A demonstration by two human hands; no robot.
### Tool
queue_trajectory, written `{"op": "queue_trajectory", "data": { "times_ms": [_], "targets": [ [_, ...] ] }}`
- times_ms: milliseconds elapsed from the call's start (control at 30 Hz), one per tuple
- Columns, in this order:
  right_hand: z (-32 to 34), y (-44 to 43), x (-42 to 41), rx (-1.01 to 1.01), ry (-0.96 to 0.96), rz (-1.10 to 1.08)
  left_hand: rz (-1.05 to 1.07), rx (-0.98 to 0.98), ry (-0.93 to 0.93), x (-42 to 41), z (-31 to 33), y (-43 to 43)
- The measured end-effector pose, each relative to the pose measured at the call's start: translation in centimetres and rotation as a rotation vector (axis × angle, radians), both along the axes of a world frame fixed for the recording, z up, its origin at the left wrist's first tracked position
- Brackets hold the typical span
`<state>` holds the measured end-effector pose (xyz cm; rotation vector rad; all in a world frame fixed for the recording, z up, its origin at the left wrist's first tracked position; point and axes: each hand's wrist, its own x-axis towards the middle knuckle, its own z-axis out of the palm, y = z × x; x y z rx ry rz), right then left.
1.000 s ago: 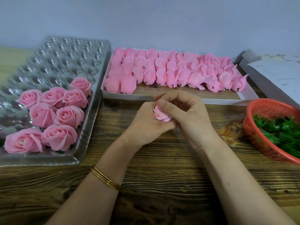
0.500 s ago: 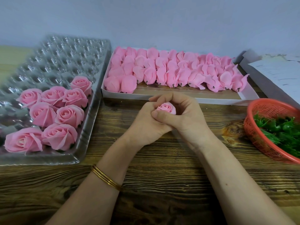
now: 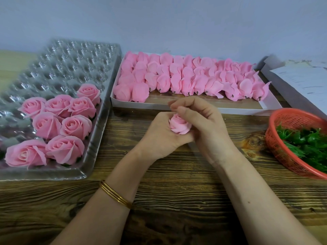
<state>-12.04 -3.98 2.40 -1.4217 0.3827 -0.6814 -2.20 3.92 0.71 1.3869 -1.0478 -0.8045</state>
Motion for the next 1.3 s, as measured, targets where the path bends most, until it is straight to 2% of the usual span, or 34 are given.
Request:
{"op": "queue_trajectory", "data": {
  "times_ms": [167,400,533,900,1300],
  "targets": [
    [-0.07,0.26,0.38,-0.167,-0.008,-0.148,-0.016,-0.013,0.007,0.14,-0.16,-0.18],
    [-0.46,0.33,0.39,-0.276,0.003,-0.131,-0.036,-0.012,-0.045,0.29,-0.23,-0.17],
    [-0.48,0.21,0.31,-0.243,0.013,-0.091,-0.033,-0.052,-0.036,0.11,-0.13,-0.07],
    [-0.40,0.39,0.38,0.001,-0.023,0.008,0.008,-0.006,-0.027,0.04,0.25,0.05],
    [-0.57,0.62,0.38,0.118,-0.009,0.088,0.069,-0.072,0.093,-0.01,0.24,0.09]
  ]
}}
